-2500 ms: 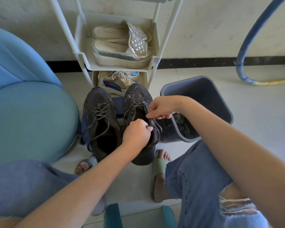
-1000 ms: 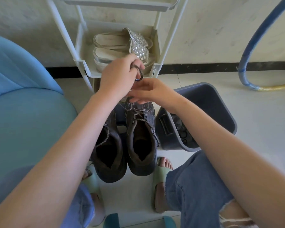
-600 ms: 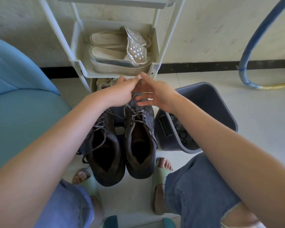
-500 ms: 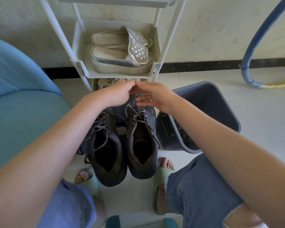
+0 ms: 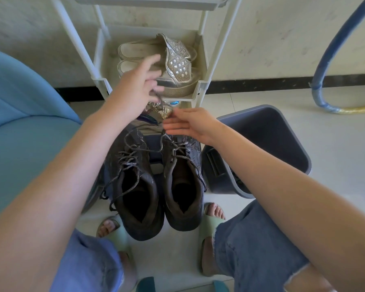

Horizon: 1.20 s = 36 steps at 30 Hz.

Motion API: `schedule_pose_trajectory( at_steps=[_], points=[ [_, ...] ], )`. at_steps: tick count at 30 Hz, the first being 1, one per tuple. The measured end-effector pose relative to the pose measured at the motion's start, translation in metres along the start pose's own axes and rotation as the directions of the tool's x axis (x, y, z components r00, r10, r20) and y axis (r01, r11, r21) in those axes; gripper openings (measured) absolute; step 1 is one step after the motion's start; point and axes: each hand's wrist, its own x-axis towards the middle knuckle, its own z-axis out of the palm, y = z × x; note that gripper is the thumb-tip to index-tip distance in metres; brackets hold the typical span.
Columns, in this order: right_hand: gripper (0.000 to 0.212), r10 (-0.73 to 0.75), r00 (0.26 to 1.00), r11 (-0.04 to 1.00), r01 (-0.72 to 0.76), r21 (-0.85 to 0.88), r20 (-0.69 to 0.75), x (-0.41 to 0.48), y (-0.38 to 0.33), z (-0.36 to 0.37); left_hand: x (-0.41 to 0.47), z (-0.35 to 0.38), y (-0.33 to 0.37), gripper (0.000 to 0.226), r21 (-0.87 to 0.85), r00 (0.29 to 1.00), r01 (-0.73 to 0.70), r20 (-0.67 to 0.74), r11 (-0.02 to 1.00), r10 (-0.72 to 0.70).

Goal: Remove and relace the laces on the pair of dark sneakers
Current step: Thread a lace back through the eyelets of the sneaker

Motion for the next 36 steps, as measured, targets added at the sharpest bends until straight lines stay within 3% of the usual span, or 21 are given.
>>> schedule_pose_trajectory(
  at_steps=[3, 4, 6, 9, 12, 15, 18, 21, 24, 29, 33, 36],
  points=[
    [0.040, 0.042, 0.961, 0.975, 0.020, -0.221, 0.273, -0.001, -0.005, 0.017, -0.004, 0.007, 0.007, 0.038, -0.081, 0.982, -0.130, -0.149, 0.988, 0.117],
    [0.044, 0.060, 0.955, 0.939, 0.045, -0.342, 0.289, -0.002, -0.006, 0.019, -0.005, 0.009, 0.009, 0.034, -0.122, 0.976, -0.151, -0.174, 0.981, 0.128],
    [0.045, 0.043, 0.983, 0.874, 0.049, -0.483, 0.177, -0.001, -0.010, 0.013, -0.004, 0.009, 0.013, 0.030, -0.197, 0.973, -0.153, -0.199, 0.968, 0.114],
    [0.039, -0.034, 0.999, 0.892, 0.015, -0.452, -0.034, -0.002, -0.018, -0.011, 0.000, 0.009, 0.008, 0.029, -0.111, 0.983, -0.080, -0.176, 0.991, 0.060],
    [0.035, -0.078, 0.996, 0.916, 0.088, -0.390, 0.042, -0.013, -0.026, -0.021, 0.003, 0.012, -0.002, 0.035, 0.039, 0.998, 0.046, -0.037, 0.998, -0.045],
    [0.041, -0.100, 0.984, 0.913, 0.149, -0.379, 0.146, -0.021, -0.028, -0.014, 0.006, 0.019, -0.005, 0.056, 0.213, 0.997, 0.038, 0.064, 0.976, -0.053],
    [0.043, -0.107, 0.991, 0.943, 0.127, -0.307, 0.080, -0.019, -0.028, -0.008, 0.007, 0.025, -0.006, 0.085, 0.316, 0.989, 0.006, 0.140, 0.949, -0.053],
    [0.049, -0.125, 0.992, 0.982, 0.126, -0.142, 0.015, -0.014, -0.026, -0.004, 0.006, 0.034, -0.007, 0.097, 0.421, 0.987, -0.070, 0.161, 0.905, 0.001],
    [0.057, -0.218, 0.976, 0.945, 0.208, -0.252, -0.013, -0.011, -0.019, -0.004, 0.004, 0.040, -0.008, 0.096, 0.472, 0.983, -0.091, 0.181, 0.877, 0.004],
    [0.055, -0.270, 0.962, 0.868, 0.220, -0.445, -0.051, -0.011, -0.018, -0.008, 0.002, 0.047, -0.017, 0.102, 0.425, 0.969, -0.086, 0.245, 0.901, -0.024],
    [0.066, -0.257, 0.965, 0.837, 0.247, -0.489, 0.047, -0.013, -0.020, -0.009, 0.006, 0.049, -0.020, 0.105, 0.407, 0.971, -0.092, 0.239, 0.909, -0.009],
    [0.063, -0.309, 0.951, 0.793, 0.272, -0.544, 0.025, -0.011, -0.018, -0.006, 0.006, 0.050, -0.020, 0.106, 0.377, 0.969, -0.089, 0.247, 0.922, -0.008]
  ],
)
